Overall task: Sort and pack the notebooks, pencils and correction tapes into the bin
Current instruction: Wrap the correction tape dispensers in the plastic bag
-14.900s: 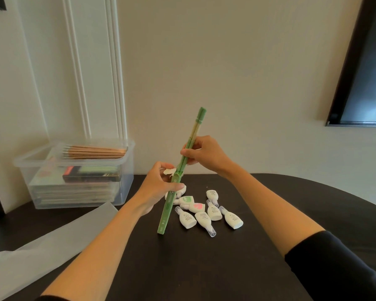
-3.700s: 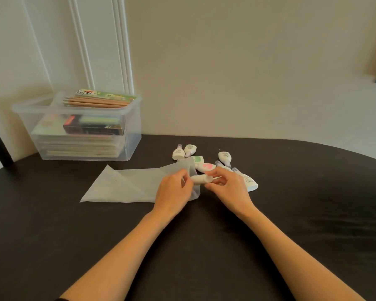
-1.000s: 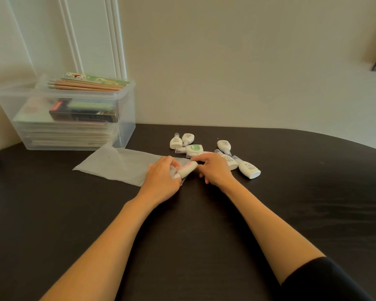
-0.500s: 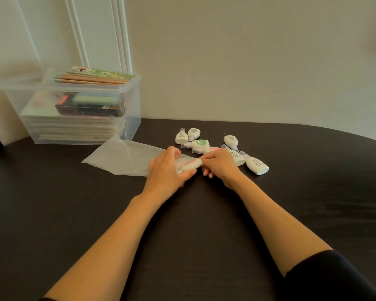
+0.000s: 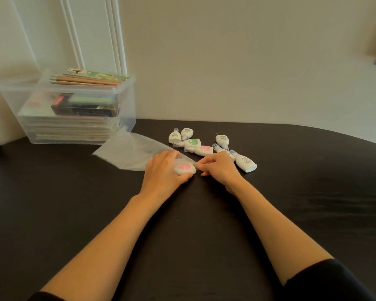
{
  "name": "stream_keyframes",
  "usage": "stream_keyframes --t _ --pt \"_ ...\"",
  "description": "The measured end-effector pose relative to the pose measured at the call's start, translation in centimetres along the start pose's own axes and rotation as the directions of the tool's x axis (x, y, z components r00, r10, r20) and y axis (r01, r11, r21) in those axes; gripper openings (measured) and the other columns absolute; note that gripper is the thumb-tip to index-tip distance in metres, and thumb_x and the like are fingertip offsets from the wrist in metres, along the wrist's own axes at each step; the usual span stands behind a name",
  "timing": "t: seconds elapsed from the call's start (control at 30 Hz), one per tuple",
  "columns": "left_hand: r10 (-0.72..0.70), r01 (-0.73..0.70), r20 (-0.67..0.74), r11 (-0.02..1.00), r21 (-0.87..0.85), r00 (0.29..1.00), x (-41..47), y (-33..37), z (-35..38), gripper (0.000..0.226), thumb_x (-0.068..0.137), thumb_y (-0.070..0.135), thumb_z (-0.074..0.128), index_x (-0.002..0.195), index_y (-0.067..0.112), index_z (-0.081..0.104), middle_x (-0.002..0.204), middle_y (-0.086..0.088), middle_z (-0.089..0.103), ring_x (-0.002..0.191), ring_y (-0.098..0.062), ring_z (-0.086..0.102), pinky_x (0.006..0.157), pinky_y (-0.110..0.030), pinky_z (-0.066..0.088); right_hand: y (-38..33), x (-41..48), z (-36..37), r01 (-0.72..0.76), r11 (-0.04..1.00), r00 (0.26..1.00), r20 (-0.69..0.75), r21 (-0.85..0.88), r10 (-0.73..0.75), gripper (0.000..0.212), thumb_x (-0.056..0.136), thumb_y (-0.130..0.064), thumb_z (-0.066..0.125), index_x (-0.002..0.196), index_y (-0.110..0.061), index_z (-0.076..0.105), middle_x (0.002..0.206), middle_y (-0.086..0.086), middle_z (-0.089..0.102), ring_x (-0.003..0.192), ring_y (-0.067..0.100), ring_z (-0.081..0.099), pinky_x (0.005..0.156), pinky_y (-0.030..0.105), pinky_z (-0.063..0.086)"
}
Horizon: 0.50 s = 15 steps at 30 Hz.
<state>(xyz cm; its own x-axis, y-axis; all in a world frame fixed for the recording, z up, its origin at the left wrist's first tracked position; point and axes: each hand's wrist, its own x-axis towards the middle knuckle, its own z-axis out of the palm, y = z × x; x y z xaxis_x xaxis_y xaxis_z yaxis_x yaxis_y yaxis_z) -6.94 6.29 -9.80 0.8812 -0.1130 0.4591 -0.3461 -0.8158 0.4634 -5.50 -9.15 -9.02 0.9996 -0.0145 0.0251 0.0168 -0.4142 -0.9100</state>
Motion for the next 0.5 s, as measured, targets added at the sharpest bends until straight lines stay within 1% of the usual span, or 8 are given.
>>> stream_keyframes --t 0.07,0.1,0.13,0.2,0.27,0.37,0.43,0.5 --pt "0.047 -0.043 -0.043 0.996 0.075 0.998 -0.2 -0.1 -0.5 0.047 0.08 0.039 0.065 0.119 0.017 0.052 0.118 -0.001 0.054 0.109 -0.019 0.046 0.087 -0.028 0.034 0.0 -0.3 -0.4 0.027 0.997 1.0 -0.011 -0.078 -0.028 0.012 0.085 -0.005 0.06 0.078 -0.009 0.069 0.076 -0.001 0.063 0.06 0.005 0.055 0.059 0.011 0.048" --pt "0.06 -0.052 -0.069 0.992 0.114 0.996 -0.3 -0.3 -0.7 0.046 0.082 0.039 0.064 0.12 0.016 0.052 0.118 -0.002 0.053 0.108 -0.019 0.045 0.086 -0.028 0.034 0.1 -0.4 -0.5 0.034 0.996 0.999 0.0 -0.085 -0.034 0.014 0.085 -0.003 0.058 0.076 -0.009 0.068 0.076 -0.001 0.063 0.062 0.006 0.054 0.06 0.013 0.047" --pt "0.064 -0.051 -0.087 0.989 0.139 0.994 -0.3 -0.4 -0.8 0.044 0.082 0.039 0.064 0.118 0.015 0.053 0.116 -0.003 0.052 0.106 -0.02 0.044 0.084 -0.028 0.034 0.0 -0.6 -0.6 0.032 0.997 0.999 0.019 -0.07 -0.031 0.018 0.084 -0.001 0.057 0.073 -0.011 0.067 0.076 -0.002 0.062 0.064 0.006 0.053 0.06 0.014 0.044" --pt "0.038 -0.027 -0.074 0.99 0.137 0.997 -0.5 -0.6 -0.9 0.04 0.082 0.04 0.064 0.111 0.015 0.055 0.112 -0.003 0.05 0.104 -0.019 0.043 0.082 -0.027 0.034 -0.1 -0.9 -0.7 0.018 0.999 0.998 0.061 -0.035 -0.016 0.024 0.083 0.001 0.054 0.067 -0.015 0.063 0.075 -0.003 0.06 0.068 0.006 0.051 0.06 0.014 0.04" --pt "-0.021 0.023 -0.026 0.996 0.091 0.999 -0.7 -0.5 -0.9 0.038 0.08 0.039 0.067 0.106 0.015 0.055 0.111 -0.002 0.048 0.105 -0.017 0.043 0.079 -0.025 0.035 -0.2 -1.1 -0.9 0.011 1.0 0.995 0.097 -0.023 -0.009 0.027 0.083 0.002 0.053 0.065 -0.016 0.061 0.075 -0.004 0.06 0.07 0.005 0.051 0.059 0.014 0.039" --pt "-0.155 0.155 0.01 0.986 -0.06 0.988 -0.6 -0.6 -1.0 0.037 0.076 0.03 0.073 0.103 0.014 0.053 0.109 -0.001 0.042 0.108 -0.017 0.042 0.078 -0.023 0.034 -0.3 -1.4 -1.1 -0.018 0.999 0.992 0.129 0.03 0.014 0.026 0.082 0.001 0.052 0.064 -0.015 0.061 0.075 -0.001 0.062 0.069 0.007 0.054 0.056 0.014 0.042" --pt "-0.214 0.217 0.031 0.969 -0.12 0.976 -0.6 -0.8 -1.1 0.033 0.076 0.023 0.074 0.099 0.015 0.052 0.106 0.001 0.038 0.107 -0.018 0.044 0.08 -0.023 0.035 -0.4 -1.5 -1.2 -0.027 0.999 0.993 0.113 0.041 0.023 0.021 0.082 -0.001 0.052 0.068 -0.014 0.06 0.076 0.001 0.062 0.069 0.008 0.056 0.057 0.016 0.042" --pt "-0.241 0.245 0.047 0.957 -0.157 0.969 -0.7 -0.8 -1.1 0.027 0.077 0.016 0.073 0.094 0.017 0.051 0.103 0.002 0.037 0.101 -0.02 0.048 0.08 -0.023 0.036 -0.4 -1.7 -1.0 0.019 1.0 0.995 0.097 -0.002 -0.019 0.011 0.083 -0.008 0.055 0.077 -0.017 0.056 0.079 0.0 0.06 0.067 0.007 0.057 0.055 0.015 0.04"
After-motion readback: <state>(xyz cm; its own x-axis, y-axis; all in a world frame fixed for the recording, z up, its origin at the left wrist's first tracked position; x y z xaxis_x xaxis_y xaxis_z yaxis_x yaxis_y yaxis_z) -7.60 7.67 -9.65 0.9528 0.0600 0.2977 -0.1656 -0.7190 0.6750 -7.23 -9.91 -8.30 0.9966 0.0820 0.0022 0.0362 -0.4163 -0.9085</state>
